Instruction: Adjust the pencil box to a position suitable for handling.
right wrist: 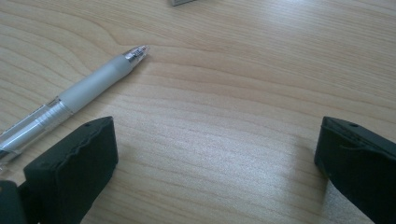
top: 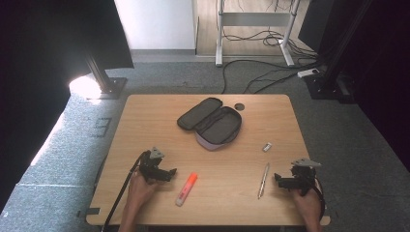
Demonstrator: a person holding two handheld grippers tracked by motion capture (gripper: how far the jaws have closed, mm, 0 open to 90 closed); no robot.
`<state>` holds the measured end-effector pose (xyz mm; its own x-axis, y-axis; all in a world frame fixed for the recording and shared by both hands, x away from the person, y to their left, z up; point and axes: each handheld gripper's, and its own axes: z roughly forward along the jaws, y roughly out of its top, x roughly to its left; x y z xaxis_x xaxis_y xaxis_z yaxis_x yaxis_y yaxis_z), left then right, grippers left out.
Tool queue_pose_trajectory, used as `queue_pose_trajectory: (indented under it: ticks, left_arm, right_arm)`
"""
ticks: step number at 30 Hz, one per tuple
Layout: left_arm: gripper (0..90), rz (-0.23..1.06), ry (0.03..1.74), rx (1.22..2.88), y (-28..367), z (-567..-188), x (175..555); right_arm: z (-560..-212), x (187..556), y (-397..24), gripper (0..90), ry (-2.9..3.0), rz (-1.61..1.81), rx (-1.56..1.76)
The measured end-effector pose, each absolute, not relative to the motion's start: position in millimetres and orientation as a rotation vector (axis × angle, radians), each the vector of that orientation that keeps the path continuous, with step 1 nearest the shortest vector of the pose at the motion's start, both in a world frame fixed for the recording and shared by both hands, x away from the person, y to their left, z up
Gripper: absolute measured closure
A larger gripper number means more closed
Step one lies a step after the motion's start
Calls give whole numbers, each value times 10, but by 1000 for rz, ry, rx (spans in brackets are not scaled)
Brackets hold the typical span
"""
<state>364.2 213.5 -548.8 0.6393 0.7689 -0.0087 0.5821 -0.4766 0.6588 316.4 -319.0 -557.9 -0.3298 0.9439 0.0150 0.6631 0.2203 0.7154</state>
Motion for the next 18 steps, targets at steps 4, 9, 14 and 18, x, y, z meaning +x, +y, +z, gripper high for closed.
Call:
queue_pose_trajectory:
  ticks: [4,9,14,18]
  left_arm:
    - [0,391,1064,2219,2124,-5488,3637]
    - [0,391,1065,2219,2124,-5488,3637]
    - [0,393,1069,2217,2120,-5487,3638]
    - [0,396,1083,2211,2108,-5488,3631]
  right_arm:
    - [-5580,3171,-3185,0,2085,891,1469]
    - [-5578,3178,-3178,0,2095,894,1460]
    - [-5579,3181,-3173,0,2099,897,1454]
    - [-5579,3182,-3169,0,2101,899,1451]
